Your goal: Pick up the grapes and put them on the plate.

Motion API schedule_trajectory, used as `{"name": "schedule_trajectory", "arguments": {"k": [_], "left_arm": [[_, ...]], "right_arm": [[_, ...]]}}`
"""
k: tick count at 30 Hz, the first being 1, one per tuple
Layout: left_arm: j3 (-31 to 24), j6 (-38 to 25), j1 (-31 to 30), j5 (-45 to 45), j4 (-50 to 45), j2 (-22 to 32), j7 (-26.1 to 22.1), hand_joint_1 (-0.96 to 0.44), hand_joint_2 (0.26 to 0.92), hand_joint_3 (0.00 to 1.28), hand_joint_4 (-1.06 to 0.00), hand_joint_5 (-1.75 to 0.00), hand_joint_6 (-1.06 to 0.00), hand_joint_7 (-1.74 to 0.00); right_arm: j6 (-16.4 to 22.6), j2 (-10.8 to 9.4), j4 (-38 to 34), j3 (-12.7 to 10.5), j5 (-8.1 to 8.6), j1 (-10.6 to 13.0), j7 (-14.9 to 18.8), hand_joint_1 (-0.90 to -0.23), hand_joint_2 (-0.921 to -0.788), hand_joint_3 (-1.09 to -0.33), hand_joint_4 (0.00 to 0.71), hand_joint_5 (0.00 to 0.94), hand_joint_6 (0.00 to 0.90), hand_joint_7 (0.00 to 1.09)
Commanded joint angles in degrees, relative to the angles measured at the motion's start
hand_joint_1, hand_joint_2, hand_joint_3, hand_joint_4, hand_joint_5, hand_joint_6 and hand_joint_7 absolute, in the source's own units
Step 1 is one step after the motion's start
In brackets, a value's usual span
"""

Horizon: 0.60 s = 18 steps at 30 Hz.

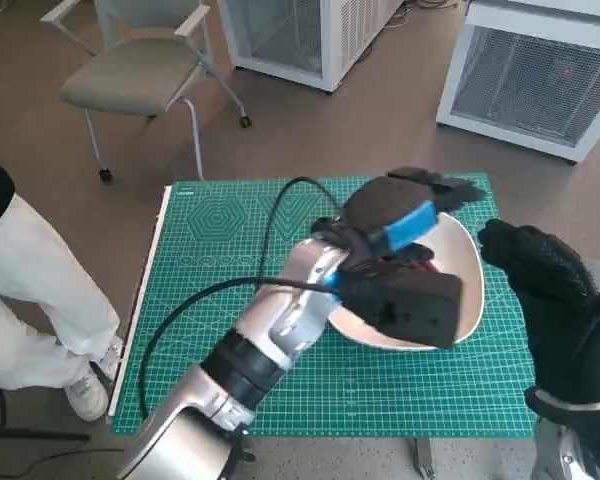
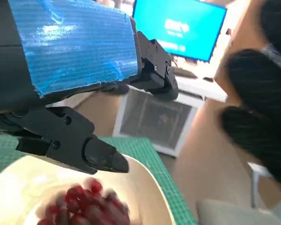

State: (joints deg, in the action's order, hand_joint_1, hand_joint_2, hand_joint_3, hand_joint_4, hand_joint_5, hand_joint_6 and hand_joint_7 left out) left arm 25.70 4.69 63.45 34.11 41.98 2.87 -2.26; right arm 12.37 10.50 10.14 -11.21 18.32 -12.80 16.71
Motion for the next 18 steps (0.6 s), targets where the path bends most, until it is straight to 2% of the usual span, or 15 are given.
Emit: {"name": "schedule_trajectory", "arguments": {"k": [1,12,18], "left_arm": [[-1.4,3.26,-2.5,-0.98,0.0,1.91,2.38,-0.45,0.918,0.04,-0.14,0.0,-0.29,-0.08],[-5.54,8.53,-4.56,-4.25,4.19,5.36,4.93,-0.49,0.921,0.15,-0.08,0.0,-0.26,-0.05],[-10.1,13.34,-7.85,-9.77,3.27,7.65,3.56,-0.52,0.921,0.2,-0.11,-0.01,-0.27,-0.04]], "right_arm": [[-0.27,0.09,-1.29,-0.05,0.55,0.56,0.45,-0.509,-0.921,-0.589,0.258,0.494,0.135,0.92],[-0.85,0.56,-1.21,-0.02,0.6,0.21,0.67,-0.508,-0.921,-0.591,0.258,0.492,0.133,0.93],[-1.32,0.93,-1.02,-0.05,0.75,0.01,0.75,-0.508,-0.921,-0.592,0.258,0.492,0.132,0.93]]}}
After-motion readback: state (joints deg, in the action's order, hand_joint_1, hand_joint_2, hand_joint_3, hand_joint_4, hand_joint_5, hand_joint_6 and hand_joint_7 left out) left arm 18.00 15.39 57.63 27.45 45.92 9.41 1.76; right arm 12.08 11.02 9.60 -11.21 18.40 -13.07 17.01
